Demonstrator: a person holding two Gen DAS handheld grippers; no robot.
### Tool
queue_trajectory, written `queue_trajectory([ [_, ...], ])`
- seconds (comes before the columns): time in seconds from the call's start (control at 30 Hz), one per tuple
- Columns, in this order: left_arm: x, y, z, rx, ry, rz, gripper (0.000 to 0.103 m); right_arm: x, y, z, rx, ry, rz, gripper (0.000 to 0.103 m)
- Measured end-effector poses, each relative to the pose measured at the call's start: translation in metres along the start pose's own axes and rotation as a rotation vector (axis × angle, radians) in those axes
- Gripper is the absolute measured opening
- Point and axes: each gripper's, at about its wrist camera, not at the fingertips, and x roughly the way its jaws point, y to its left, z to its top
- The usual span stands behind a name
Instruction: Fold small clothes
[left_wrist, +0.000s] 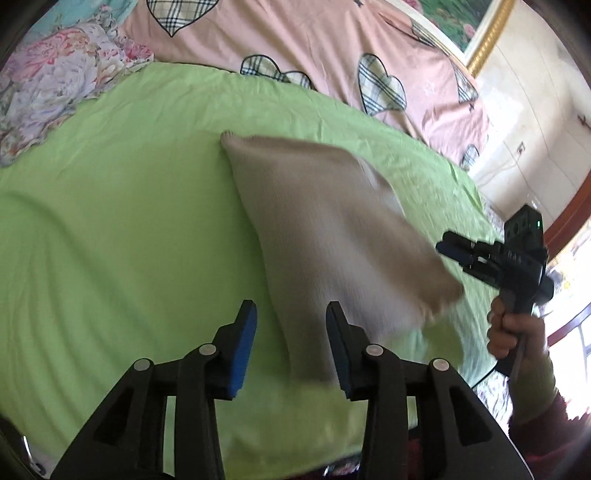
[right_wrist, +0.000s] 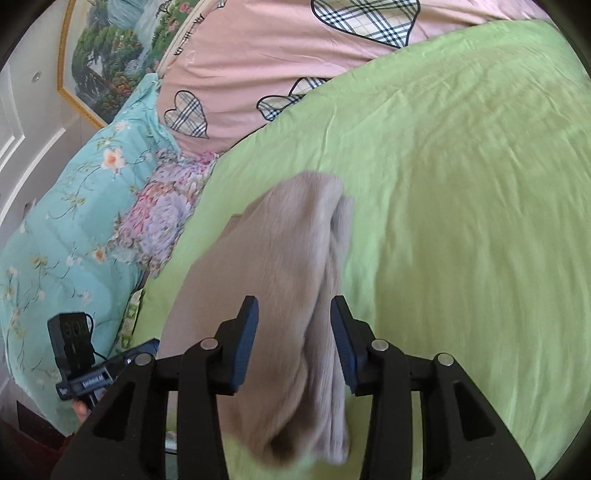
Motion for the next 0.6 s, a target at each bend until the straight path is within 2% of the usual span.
queue_trajectory([
  [0.03,-0.003,-0.005,-0.008,0.009,-0.001,-0.002,0.041,-0.005,0.0,-0.008,0.004,0.0,0.006,0.042],
  [0.1,-0.007,-0.017,-0.022,0.047,-0.014,0.012,0.05,-0.011,0.001,-0.02,0.009,0.011,0.013,0.042],
  [0.27,-0.002,-0.037,-0.045,0.142,-0.04,0.073,0.054,-0.013,0.006,-0.036,-0.009,0.035,0.02,0.042],
  [0.47,0.028,-0.037,-0.05,0.197,-0.05,0.218,0.055,-0.009,0.012,-0.048,-0.026,0.054,0.019,0.042],
  [0.5,0.03,-0.035,-0.05,0.204,-0.054,0.241,0.054,-0.008,0.013,-0.05,-0.029,0.057,0.016,0.042],
  [0.57,0.032,-0.031,-0.049,0.2,-0.071,0.296,0.043,-0.006,0.013,-0.053,-0.033,0.063,0.012,0.042],
  [0.6,0.029,-0.027,-0.049,0.175,-0.072,0.28,0.035,-0.005,0.014,-0.054,-0.035,0.063,0.008,0.042],
])
